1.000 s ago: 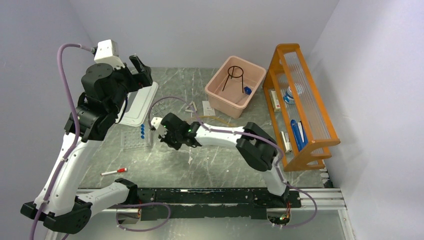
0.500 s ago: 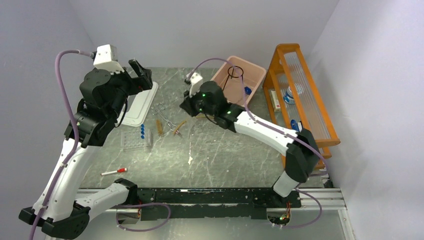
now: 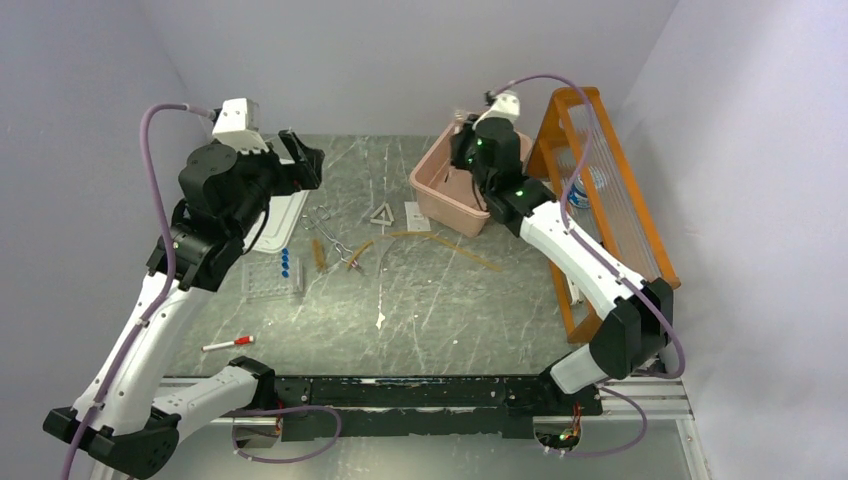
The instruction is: Organize the chemistry lab equipment
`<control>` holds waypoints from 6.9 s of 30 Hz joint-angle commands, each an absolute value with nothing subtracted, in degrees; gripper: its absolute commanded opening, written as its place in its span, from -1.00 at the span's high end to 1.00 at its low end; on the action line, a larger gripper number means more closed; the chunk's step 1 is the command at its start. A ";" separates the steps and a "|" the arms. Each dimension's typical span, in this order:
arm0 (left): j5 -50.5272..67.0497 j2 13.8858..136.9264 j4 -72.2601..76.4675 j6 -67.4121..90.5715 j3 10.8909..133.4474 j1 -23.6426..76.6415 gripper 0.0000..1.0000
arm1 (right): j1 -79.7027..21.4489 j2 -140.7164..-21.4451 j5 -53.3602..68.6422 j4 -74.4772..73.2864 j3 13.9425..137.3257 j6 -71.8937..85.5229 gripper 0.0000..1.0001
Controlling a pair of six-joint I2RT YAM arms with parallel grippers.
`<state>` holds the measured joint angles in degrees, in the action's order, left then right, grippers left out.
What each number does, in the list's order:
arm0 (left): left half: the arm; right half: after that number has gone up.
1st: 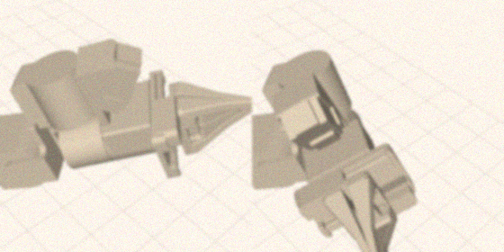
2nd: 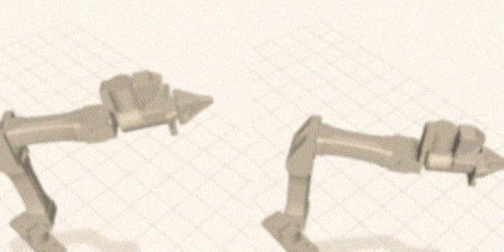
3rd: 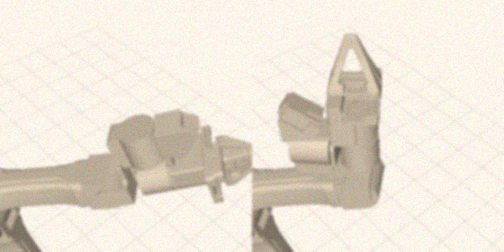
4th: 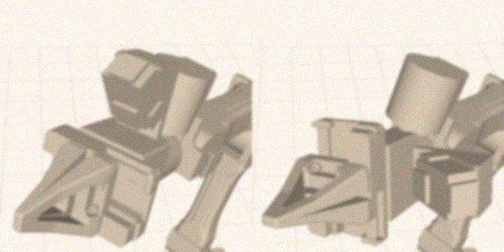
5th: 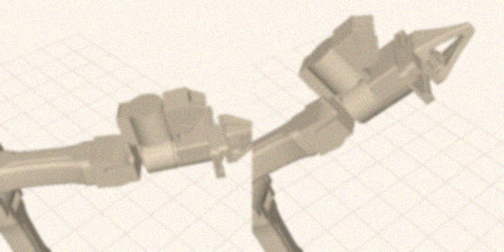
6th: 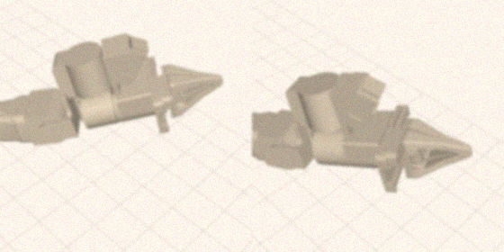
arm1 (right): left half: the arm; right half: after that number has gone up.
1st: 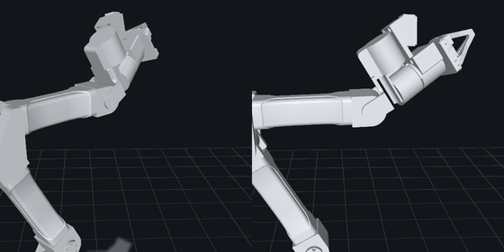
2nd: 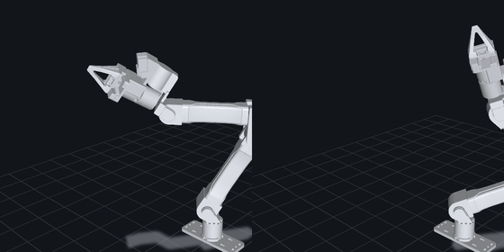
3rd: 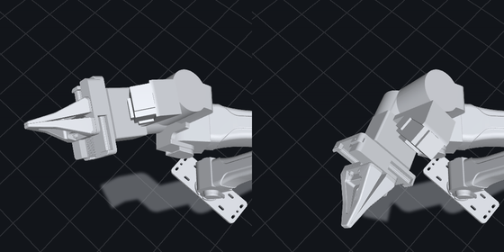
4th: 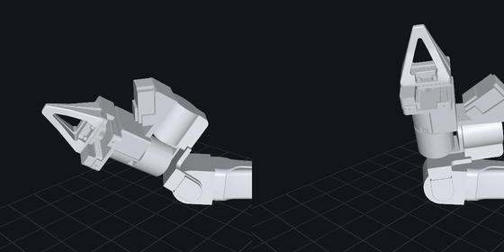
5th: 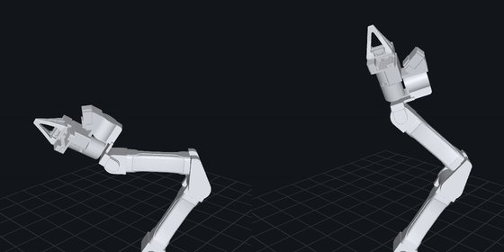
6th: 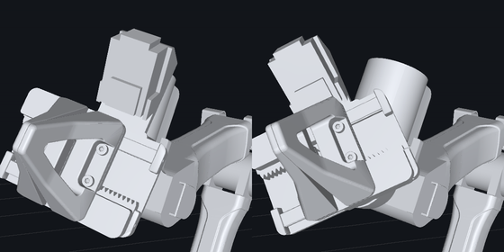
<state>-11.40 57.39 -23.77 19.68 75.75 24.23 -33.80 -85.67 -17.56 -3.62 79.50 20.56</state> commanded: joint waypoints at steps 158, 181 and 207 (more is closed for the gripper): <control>-23.23 54.97 -30.23 23.99 71.41 24.26 -0.82 | -41.02 -104.05 -13.62 -7.06 94.85 31.38 1.00; -20.26 55.39 -27.43 23.59 68.68 24.26 -0.82 | -22.30 -105.22 -31.90 -18.65 87.72 33.78 1.00; -20.22 56.07 -27.79 24.35 68.41 24.26 -0.81 | -21.99 -107.67 -35.46 -21.37 90.55 31.76 0.47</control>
<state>-21.28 56.03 -28.99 24.25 68.88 24.21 -22.28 -112.49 -35.46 -21.56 88.09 33.56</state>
